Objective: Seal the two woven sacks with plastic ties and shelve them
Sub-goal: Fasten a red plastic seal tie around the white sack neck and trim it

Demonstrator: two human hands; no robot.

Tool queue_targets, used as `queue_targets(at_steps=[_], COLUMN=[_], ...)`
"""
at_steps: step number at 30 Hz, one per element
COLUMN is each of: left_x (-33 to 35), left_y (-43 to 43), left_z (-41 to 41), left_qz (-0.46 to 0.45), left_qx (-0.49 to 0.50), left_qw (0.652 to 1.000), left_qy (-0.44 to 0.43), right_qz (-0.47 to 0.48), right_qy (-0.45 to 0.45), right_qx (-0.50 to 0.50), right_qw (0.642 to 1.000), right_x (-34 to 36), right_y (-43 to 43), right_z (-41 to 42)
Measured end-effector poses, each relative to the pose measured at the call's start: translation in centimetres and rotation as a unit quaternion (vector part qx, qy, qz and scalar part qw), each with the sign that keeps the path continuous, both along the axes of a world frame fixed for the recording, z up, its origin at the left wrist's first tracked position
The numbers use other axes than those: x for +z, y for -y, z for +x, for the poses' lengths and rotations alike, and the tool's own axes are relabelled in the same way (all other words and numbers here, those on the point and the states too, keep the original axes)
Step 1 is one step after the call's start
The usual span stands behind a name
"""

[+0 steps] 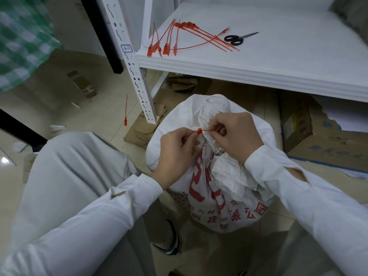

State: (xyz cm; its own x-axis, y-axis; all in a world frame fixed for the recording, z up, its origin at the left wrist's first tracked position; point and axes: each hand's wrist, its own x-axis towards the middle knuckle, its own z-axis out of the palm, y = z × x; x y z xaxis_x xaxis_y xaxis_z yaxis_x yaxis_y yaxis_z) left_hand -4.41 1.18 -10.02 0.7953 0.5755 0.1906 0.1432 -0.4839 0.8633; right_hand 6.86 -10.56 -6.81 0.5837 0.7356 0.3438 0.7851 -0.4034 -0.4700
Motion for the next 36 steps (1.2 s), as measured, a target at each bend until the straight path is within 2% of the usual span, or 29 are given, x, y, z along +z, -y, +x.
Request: queue_targets(at_steps=[6, 9, 16, 21, 26, 34, 36], left_x=[0.7, 0.9, 1.1, 1.0, 0.9, 0.6, 0.3], left_y=[-0.3, -0.6, -0.3, -0.4, -0.5, -0.8, -0.8], left_z=[0.0, -0.3, -0.9, -0.9, -1.3, -1.4, -1.5], left_qz=[-0.198, -0.225, -0.219, -0.247, -0.234, -0.139, -0.081], left_qx=[0.008, -0.002, -0.030, -0.029, -0.030, -0.032, -0.034], left_qw=[0.980, 0.974, 0.973, 0.967, 0.970, 0.990, 0.996], left_qy=[0.012, 0.027, 0.068, 0.061, 0.052, 0.023, 0.021], right_qz=[-0.066, -0.077, -0.043, -0.034, -0.056, -0.088, -0.096], right_qy=[0.040, 0.031, -0.023, -0.033, -0.010, 0.016, 0.018], right_qx=[0.016, 0.022, -0.004, 0.023, 0.046, 0.037, 0.034], right_qw=[0.997, 0.996, 0.999, 0.999, 0.997, 0.995, 0.995], right_x=[0.2, 0.4, 0.3, 0.2, 0.0, 0.2, 0.3], right_y=[-0.5, -0.8, -1.1, -0.6, -0.7, -1.4, -1.7], right_z=[-0.1, -0.1, 0.2, 0.8, 0.7, -0.1, -0.4])
